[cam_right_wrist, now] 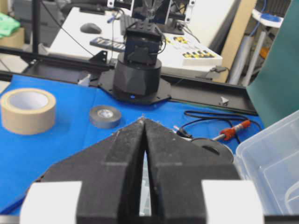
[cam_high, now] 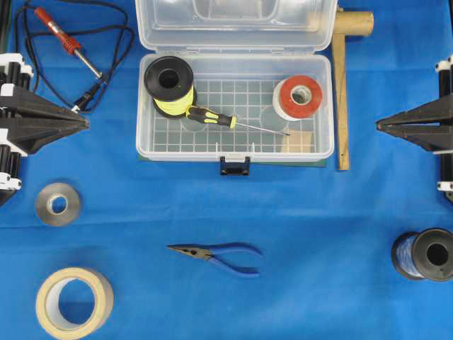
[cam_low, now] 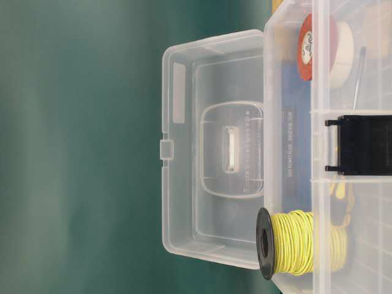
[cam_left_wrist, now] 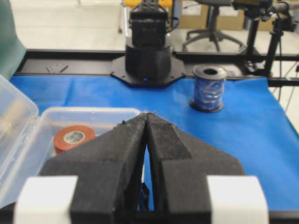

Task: Pick the screwdriver from the toolbox among several items.
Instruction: 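Move the right gripper over the toolbox toward the yellow-black screwdriver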

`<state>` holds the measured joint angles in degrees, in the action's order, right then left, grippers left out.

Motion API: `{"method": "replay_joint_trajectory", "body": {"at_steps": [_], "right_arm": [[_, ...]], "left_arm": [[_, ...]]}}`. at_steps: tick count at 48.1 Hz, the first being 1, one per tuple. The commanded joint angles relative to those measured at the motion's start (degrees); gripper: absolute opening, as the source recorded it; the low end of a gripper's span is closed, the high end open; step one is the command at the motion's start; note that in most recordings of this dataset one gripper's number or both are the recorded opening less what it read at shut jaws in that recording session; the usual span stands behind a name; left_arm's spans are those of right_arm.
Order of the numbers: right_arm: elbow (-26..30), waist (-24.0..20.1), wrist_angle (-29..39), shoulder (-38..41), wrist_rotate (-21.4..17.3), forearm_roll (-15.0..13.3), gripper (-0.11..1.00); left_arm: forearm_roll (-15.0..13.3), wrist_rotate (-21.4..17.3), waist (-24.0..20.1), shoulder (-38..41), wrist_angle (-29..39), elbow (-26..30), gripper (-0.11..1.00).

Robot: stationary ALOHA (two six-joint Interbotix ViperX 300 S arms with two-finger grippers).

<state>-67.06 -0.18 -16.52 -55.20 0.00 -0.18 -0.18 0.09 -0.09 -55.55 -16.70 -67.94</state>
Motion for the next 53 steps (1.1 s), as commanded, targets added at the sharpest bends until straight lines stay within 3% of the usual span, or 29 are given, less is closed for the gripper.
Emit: {"method": "replay_joint_trajectory", "body": {"at_steps": [1,9,28,33,42,53], "right_arm": [[1.5,0.7,-0.4,0.7,-0.8,0.4,0.01],[9.3,3.5,7.7,7.1,-2.5,4.9,0.01],[35.2,10.0,31.7,33.7,-7.4,5.3,0.03],[41.5,11.9,37.6,41.0,-11.0,5.4,0.21],[51.5,13.2,48.4,51.6,-16.9,4.6,0.73],[58.1,13.2,52.1,62.8,-20.4,2.7,0.69]], "left_arm": [[-1.5,0.0,0.1,0.5,-0.4,1.3,0.00],[-1.5,-0.4,0.1,0.9,-0.4,1.3,0.00],[-1.6,0.1,0.1,1.8,-0.4,1.1,0.00],[-1.6,0.1,0.1,1.9,-0.4,1.1,0.00],[-1.6,0.1,0.1,1.9,-0.4,1.1,0.00],[-1.6,0.1,0.0,1.9,-0.4,1.1,0.00]]}}
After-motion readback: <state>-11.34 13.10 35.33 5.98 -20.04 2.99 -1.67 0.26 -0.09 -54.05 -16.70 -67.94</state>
